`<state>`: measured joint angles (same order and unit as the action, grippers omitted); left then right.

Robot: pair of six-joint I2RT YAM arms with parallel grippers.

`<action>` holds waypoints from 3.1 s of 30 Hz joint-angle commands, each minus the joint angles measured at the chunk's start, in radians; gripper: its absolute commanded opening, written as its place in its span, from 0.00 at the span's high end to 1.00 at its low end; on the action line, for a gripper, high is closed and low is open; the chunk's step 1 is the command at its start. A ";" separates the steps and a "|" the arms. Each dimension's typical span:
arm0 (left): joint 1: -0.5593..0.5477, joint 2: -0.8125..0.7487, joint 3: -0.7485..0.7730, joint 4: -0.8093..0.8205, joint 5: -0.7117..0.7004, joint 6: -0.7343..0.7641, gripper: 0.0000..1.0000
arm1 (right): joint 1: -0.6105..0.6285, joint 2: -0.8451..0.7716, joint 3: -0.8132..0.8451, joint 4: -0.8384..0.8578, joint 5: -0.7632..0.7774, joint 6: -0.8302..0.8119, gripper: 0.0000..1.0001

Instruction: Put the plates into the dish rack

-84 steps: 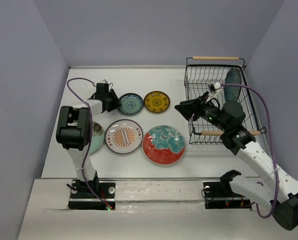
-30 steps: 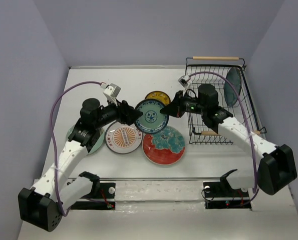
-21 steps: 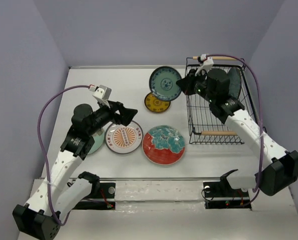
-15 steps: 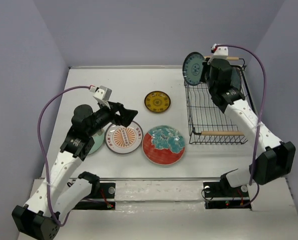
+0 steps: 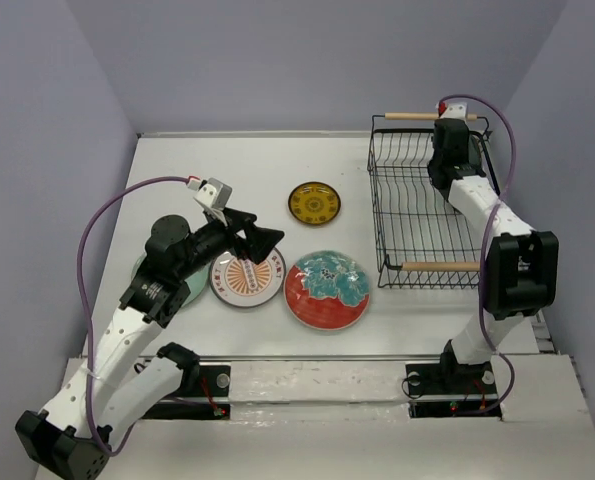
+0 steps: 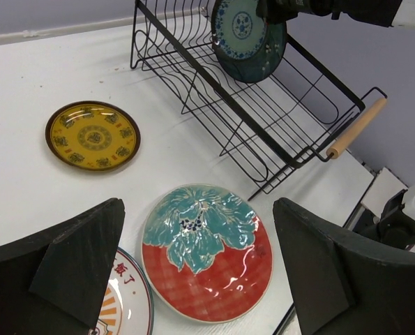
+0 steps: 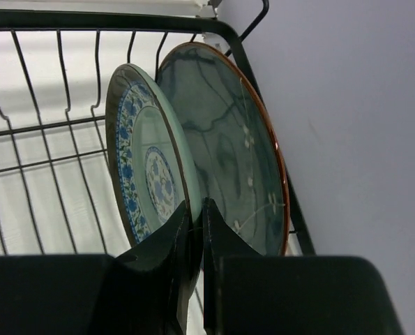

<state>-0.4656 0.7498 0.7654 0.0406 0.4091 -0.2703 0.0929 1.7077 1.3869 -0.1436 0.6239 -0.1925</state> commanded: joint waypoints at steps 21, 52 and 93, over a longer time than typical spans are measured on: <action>-0.027 -0.006 0.022 0.015 -0.024 0.022 0.01 | 0.013 0.109 -0.112 0.395 0.050 -0.298 0.93; -0.027 0.144 0.038 -0.027 -0.116 0.026 0.01 | -0.007 -0.005 -0.025 0.147 -0.052 0.064 0.31; -0.030 0.076 0.025 -0.002 -0.036 0.002 0.01 | 0.065 0.233 0.035 -0.163 -0.296 -0.137 0.24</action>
<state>-0.4896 0.8555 0.7658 -0.0154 0.3412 -0.2642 0.1635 1.9568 1.4101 -0.3294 0.2665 -0.2958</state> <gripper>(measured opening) 0.989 0.764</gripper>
